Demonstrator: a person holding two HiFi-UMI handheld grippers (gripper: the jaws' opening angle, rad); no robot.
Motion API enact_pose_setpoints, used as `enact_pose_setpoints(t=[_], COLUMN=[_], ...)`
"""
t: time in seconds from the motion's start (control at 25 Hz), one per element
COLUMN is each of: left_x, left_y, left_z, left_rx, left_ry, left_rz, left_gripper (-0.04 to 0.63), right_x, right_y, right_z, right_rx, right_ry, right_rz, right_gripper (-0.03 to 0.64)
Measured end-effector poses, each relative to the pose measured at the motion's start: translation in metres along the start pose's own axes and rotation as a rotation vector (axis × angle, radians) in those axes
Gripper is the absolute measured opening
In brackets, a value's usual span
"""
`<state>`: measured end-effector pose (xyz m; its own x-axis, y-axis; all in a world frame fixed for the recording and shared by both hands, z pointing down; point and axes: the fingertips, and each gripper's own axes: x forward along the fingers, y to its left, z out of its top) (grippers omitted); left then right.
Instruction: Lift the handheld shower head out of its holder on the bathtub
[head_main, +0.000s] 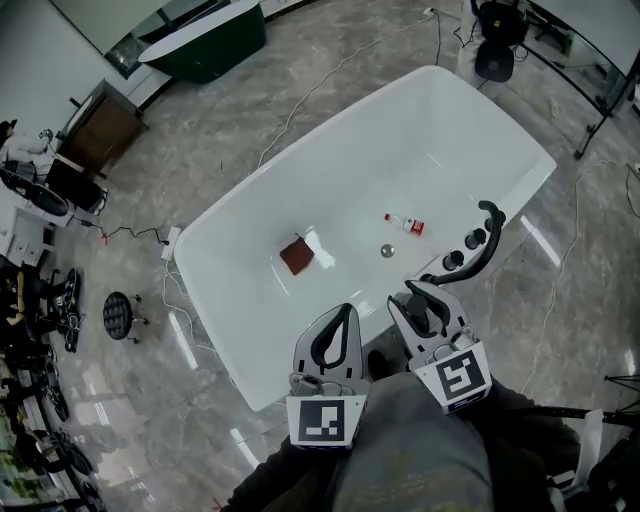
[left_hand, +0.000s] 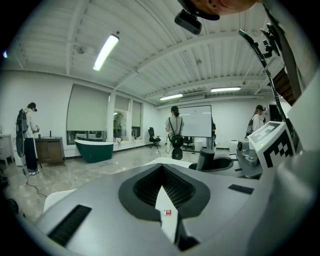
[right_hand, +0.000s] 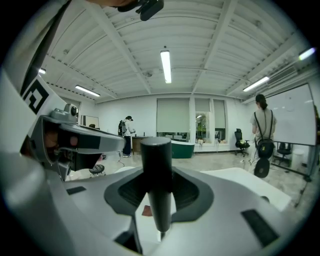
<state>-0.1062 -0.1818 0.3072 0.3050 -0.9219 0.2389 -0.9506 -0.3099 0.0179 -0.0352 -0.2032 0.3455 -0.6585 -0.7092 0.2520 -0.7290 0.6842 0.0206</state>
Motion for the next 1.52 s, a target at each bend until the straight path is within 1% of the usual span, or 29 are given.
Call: enact_pose_setpoints(t=[0.16,0.32,0.52,0.6,0.72,0.76,0.88,0.96,1.04,1.28,1.52], left_x=[-0.003,-0.007,-0.012,-0.016,-0.024,-0.026,-0.029,-0.029,-0.027,-0.029,-0.036], left_y=[0.0,-0.006,-0.013,-0.013,-0.014,-0.014,-0.012,-0.013,-0.015,-0.019,-0.028], left_z=[0.006,0.013,0.034,0.044,0.059,0.062,0.065,0.065,0.064,0.061,0.054], left_rx=[0.012,0.021,0.033,0.057,0.136,0.146,0.109,0.09,0.074,0.073,0.068], left_ry=[-0.012,-0.044,-0.105,-0.137,-0.18,-0.188,-0.191,-0.193,-0.191,-0.188,-0.178], left_rz=[-0.004,-0.007,-0.019,-0.017,-0.005,-0.001,0.013,0.007,0.0,-0.016,-0.064], left_gripper=[0.003,0.003,0.003,0.003,0.003,0.003,0.004,0.004,0.004,0.004,0.004], right_x=[-0.003,-0.009,-0.018,-0.024,-0.032,-0.036,-0.046,-0.051,-0.052,-0.053,-0.062], right_y=[0.001,0.001,0.0,0.001,0.002,0.002,0.006,0.008,0.007,0.008,0.016], right_z=[0.004,0.008,0.042,0.059,0.086,0.095,0.115,0.122,0.12,0.11,0.104], right_rx=[-0.003,-0.01,-0.008,-0.005,-0.014,-0.021,-0.036,-0.054,-0.062,-0.045,-0.038], right_ry=[-0.003,-0.019,-0.094,-0.126,-0.179,-0.194,-0.232,-0.251,-0.247,-0.229,-0.234], right_rz=[-0.004,-0.004,-0.004,-0.006,-0.01,-0.011,-0.01,-0.01,-0.012,-0.018,-0.047], right_gripper=[0.133,0.133,0.133,0.133,0.133,0.133,0.133,0.133,0.133,0.133,0.133])
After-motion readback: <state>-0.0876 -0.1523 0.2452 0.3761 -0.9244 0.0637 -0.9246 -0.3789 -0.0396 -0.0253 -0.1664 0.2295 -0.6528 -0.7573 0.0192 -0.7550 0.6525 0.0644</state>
